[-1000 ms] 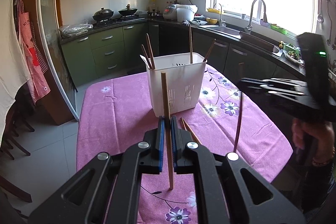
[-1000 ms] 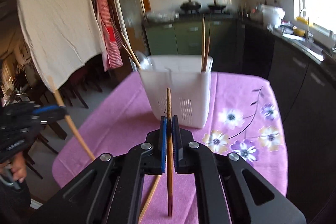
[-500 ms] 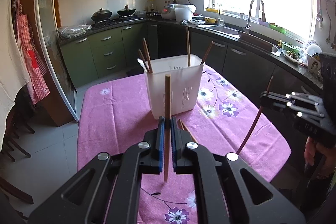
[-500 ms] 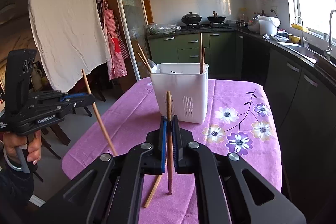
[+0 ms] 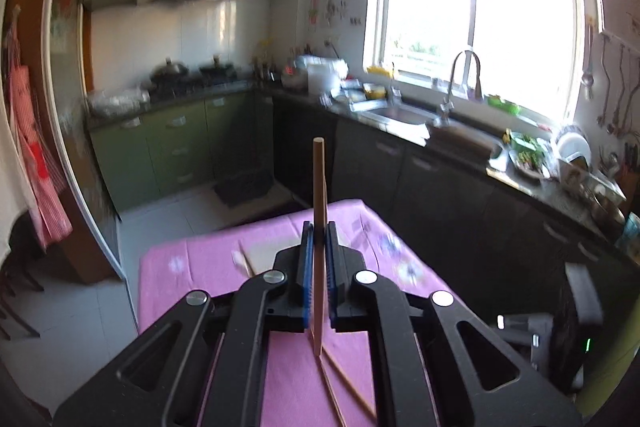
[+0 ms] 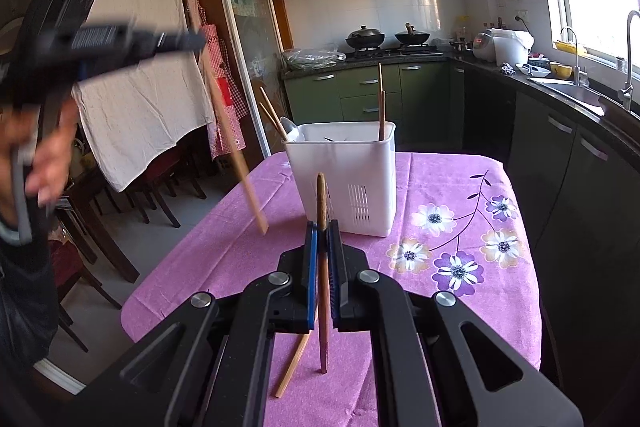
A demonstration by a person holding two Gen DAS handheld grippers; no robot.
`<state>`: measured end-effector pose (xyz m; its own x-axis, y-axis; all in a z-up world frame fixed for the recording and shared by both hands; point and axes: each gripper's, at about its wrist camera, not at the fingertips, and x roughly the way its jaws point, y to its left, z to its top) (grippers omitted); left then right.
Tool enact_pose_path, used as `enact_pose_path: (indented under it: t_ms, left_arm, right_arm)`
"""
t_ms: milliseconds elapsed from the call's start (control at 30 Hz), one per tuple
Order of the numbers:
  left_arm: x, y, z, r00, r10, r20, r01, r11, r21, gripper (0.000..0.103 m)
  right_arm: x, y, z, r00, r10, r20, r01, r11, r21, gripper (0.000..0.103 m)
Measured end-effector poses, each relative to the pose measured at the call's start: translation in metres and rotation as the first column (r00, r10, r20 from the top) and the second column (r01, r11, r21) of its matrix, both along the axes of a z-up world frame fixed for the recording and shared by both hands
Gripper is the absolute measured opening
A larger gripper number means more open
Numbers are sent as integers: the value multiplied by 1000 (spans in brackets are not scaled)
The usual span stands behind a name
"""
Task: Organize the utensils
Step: 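Insert the left gripper's chopstick into the holder and open it while the right carries its chopstick over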
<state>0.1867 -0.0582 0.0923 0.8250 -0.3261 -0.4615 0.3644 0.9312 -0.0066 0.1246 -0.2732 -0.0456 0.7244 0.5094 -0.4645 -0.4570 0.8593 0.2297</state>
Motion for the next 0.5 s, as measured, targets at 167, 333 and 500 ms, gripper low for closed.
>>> enact_pose_path:
  t_ms: [167,333,500]
  left_arm:
    - [28,-13,33,994,35,104,-35,999,-3,6]
    - [61,-22,31,988,94,125,-97,995,19,6]
    - [95,-20,-3,992,118,34,-119,993,21,6]
  right_arm:
    - [1,-4,-1,1000,3,-2,-3,1000,10,6]
    - [1,-9,-3,1000,-5,-4,5,1000,23,6]
    - [2,-13,-4,1000,-9,-8,9,1000,29,6]
